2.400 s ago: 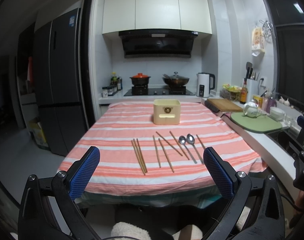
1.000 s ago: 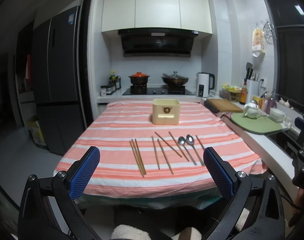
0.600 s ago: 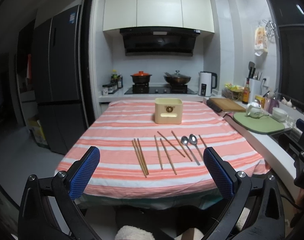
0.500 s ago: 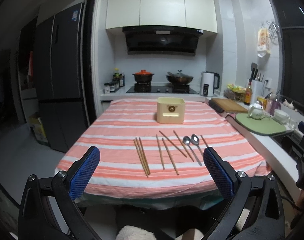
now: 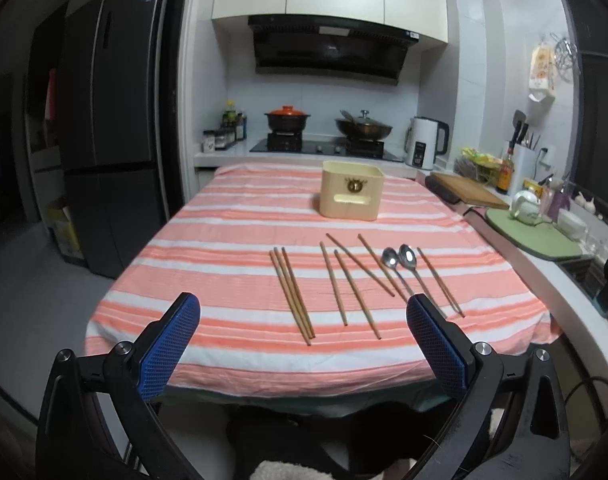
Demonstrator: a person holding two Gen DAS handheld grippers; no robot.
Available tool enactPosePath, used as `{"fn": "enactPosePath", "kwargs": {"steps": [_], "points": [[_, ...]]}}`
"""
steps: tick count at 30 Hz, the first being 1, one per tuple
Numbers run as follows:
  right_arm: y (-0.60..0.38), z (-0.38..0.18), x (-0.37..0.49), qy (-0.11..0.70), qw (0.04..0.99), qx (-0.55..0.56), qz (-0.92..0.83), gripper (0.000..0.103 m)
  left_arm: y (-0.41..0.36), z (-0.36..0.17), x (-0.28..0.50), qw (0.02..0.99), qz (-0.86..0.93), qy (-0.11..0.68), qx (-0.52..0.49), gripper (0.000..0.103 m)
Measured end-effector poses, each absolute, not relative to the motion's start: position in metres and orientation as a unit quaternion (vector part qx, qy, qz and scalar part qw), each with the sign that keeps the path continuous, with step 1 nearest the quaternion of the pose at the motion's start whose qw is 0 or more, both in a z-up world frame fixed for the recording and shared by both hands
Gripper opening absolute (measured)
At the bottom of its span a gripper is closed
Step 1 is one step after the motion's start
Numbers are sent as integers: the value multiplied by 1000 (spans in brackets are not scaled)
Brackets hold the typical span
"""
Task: Organize utensils
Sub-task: 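Move the left tool toward the chopsticks while the right tool approaches another chopstick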
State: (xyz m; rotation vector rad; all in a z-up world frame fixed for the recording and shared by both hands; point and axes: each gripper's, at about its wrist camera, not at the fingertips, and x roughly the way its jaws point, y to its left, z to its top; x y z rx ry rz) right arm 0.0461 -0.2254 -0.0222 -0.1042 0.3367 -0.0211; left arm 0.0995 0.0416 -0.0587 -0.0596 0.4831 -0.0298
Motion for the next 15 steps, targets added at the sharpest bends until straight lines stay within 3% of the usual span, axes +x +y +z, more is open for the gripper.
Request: {"fn": "enactPosePath", "kwargs": {"steps": [15], "points": [[-258,-83,128,234,970,-58,-22,103,53,-133,181,947,8,321,-28,103]]}}
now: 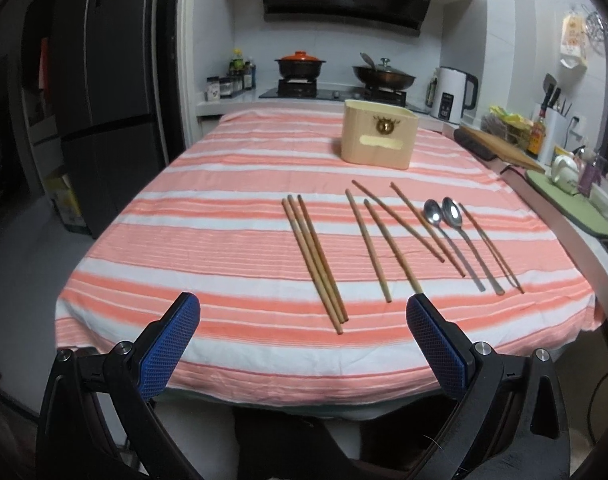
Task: Organize utensils
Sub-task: 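Move the left tool toward the chopsticks while the right tool approaches another chopstick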
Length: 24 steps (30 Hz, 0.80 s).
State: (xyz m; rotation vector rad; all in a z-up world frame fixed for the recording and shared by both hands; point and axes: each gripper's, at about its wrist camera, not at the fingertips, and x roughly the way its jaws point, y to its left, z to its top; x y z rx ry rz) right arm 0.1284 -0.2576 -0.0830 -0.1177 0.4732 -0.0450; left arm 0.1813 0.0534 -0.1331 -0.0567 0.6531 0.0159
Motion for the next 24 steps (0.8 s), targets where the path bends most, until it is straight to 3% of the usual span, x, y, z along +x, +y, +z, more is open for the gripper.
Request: {"fn": "enactPosePath", "kwargs": {"steps": [16,24], "points": [[-269,-140,188,325,946,-18,-1,102,56,-164,219,933,5,359,-42,102],[-263,-165,196,361,932,-20,15,92,56,-176,233,927,1,374,-31,102]]}}
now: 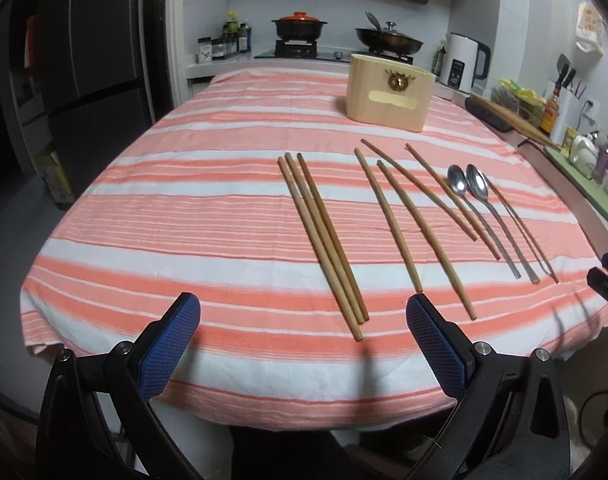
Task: Organize utensils
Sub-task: 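Move the left tool toward the chopsticks while the right tool approaches another chopstick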
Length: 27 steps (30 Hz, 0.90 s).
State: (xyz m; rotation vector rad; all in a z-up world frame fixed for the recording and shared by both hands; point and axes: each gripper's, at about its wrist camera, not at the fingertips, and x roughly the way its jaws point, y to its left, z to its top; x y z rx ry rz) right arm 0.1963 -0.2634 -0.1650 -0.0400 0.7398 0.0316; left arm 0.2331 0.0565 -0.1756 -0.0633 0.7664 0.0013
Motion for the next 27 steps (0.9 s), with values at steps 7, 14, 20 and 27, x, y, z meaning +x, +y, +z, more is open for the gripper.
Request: {"fn": "enactPosePath", "kwargs": {"steps": [7,14,20,27], "points": [[-270,-174,241,383,923,-4,22,76,71,-180,280,922,14,385,-41,102],[-277,-187,294,411,911,17,34,64,85,-195,341,906,46,417,-53,102],[-281,-190,318,422,906,19,37,64,93,-207,372,895,75,438,-50,102],[-282,-206,343,472,880,17,51,63,96,-217,390,882,79,464,-35,100]]}}
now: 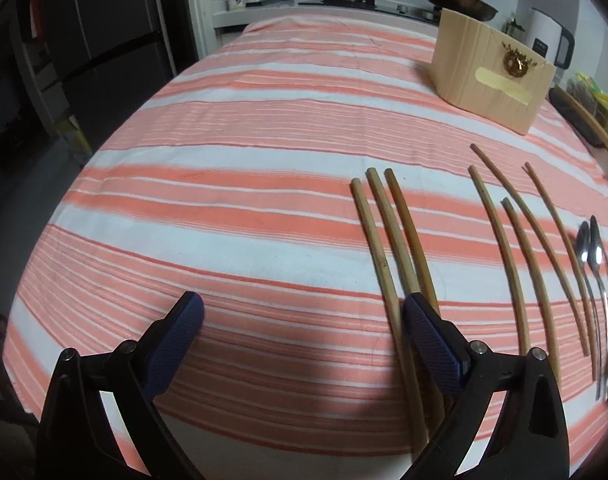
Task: Organize utensils
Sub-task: 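Move the left tool toward the chopsticks while the right tool approaches another chopstick, then close the left gripper on one wooden chopstick while the right gripper closes on another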
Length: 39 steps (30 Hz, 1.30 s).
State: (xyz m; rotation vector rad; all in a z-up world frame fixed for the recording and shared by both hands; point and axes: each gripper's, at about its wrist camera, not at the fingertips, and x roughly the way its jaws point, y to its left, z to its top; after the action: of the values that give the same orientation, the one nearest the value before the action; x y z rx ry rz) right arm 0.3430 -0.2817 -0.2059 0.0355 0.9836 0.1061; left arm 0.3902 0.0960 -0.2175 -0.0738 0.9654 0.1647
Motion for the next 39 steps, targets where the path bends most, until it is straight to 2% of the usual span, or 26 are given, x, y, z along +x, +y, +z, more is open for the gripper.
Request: {"fn": "enactPosePath", "kwargs": {"steps": [3,7,9,18,23,25,27,29,30,35,39], "points": [[-282,-213,350,486,873,8,51,61,97,-220,396,878,72,472,-30,101],[-285,-221,364,506,860,9,59,47,99,-219,407,871,52,488,-28,99],[-285,-221,372,513,856,0,62,47,99,-218,413,867,40,496,-24,96],[-285,-223,432,541,839,11,66,36,91,-210,451,857,-5,516,-15,65],[-290,-225,461,548,833,29,62,23,88,-206,475,849,-29,526,-45,48],[-290,-226,469,551,832,31,61,18,86,-207,483,845,-35,530,-54,32],[-292,-227,474,551,832,34,58,14,85,-208,487,843,-38,533,-59,28],[-294,-228,478,550,832,43,58,8,83,-210,489,844,-37,531,-59,19],[-294,-228,479,550,832,47,58,8,83,-211,490,845,-36,530,-57,10],[-294,-224,482,535,840,58,65,6,88,-208,487,854,-44,512,-85,7],[-292,-198,474,498,861,62,80,6,84,-181,477,874,-53,476,-82,6]]}}
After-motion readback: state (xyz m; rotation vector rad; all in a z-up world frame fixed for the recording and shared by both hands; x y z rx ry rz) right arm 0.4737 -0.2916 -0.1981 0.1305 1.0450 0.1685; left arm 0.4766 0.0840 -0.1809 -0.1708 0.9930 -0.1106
